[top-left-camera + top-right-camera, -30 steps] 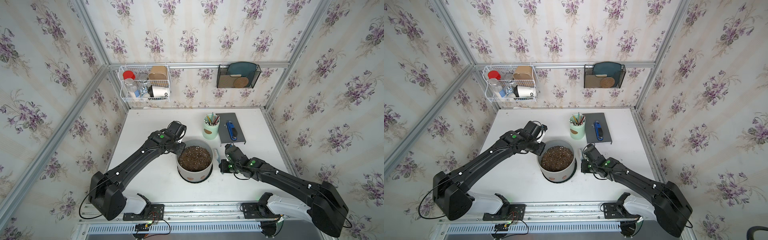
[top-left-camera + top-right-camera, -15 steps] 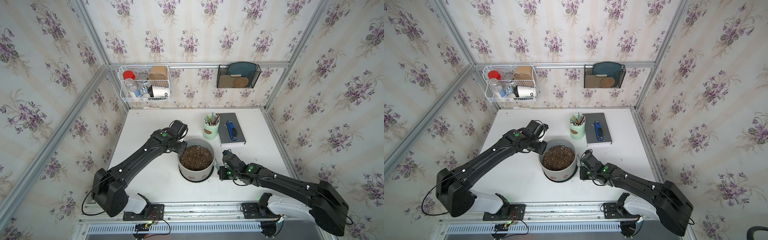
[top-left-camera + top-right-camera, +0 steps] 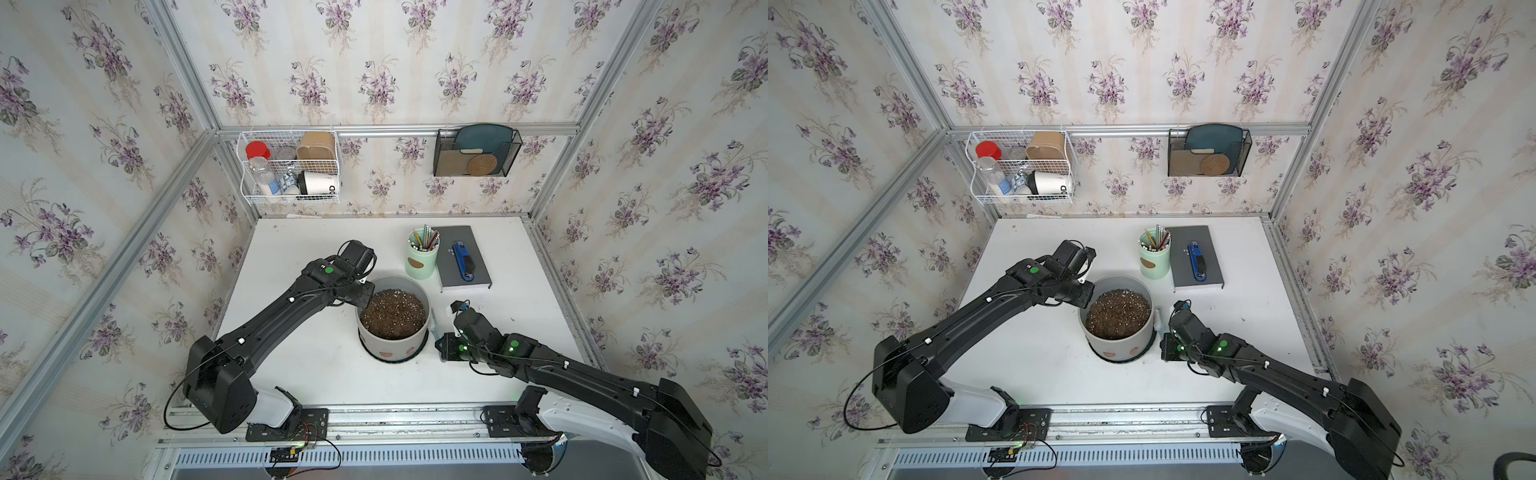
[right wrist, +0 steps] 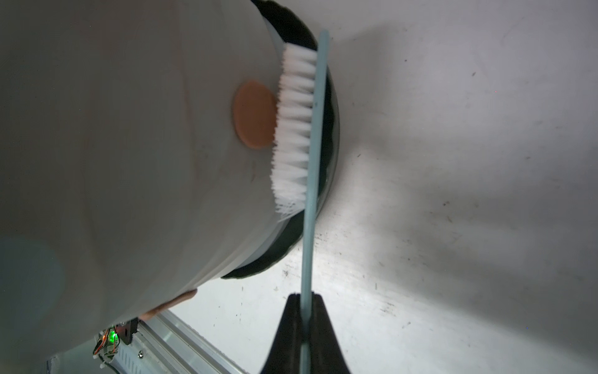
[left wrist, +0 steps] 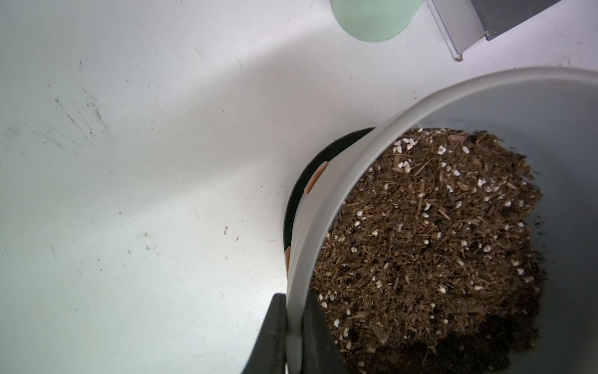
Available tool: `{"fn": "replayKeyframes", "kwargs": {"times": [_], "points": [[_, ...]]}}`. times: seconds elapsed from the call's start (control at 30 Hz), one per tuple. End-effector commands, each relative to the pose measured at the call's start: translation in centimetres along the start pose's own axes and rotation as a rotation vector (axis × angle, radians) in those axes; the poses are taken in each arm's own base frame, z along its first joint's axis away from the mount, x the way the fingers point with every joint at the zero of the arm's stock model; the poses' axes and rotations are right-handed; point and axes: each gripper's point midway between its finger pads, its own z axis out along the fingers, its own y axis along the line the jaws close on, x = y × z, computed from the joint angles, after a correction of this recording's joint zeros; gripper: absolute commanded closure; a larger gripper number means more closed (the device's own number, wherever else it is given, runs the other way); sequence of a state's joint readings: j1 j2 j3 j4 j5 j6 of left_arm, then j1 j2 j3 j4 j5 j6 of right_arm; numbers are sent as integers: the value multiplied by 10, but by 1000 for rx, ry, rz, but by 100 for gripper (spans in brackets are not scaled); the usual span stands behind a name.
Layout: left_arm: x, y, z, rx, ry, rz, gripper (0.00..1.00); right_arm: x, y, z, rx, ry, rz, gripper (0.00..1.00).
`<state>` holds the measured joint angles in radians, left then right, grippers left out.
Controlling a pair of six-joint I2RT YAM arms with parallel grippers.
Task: Scrub the dried mud off the ceramic pot
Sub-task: Brush off the soil from the pot.
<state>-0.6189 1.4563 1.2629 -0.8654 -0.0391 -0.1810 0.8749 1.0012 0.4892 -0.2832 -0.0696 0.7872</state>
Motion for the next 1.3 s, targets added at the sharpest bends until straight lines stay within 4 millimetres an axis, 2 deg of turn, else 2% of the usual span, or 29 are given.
{"fn": "replayKeyframes", "kwargs": {"times": [0.0,0.33,0.57,0.77,0.83,1.03,1.27], "points": [[13,17,7,-88,60,-26,100,-6,9,-1,-45,-26,16,100],[27,26,15,-135,102,-39,100,-9,-3,-13,-14,-78,40,100],[24,26,14,-139,98,-44,100,-9,-14,-20,11,-91,52,100],[20,23,9,-118,73,-38,100,-5,-27,-8,72,-45,74,100],[20,21,8,-106,69,-31,100,-7,-25,-3,71,-31,75,100],[18,19,7,-97,66,-15,100,-19,-3,4,35,4,28,100],[14,20,5,-101,53,-14,100,-19,3,4,10,17,16,100]]}}
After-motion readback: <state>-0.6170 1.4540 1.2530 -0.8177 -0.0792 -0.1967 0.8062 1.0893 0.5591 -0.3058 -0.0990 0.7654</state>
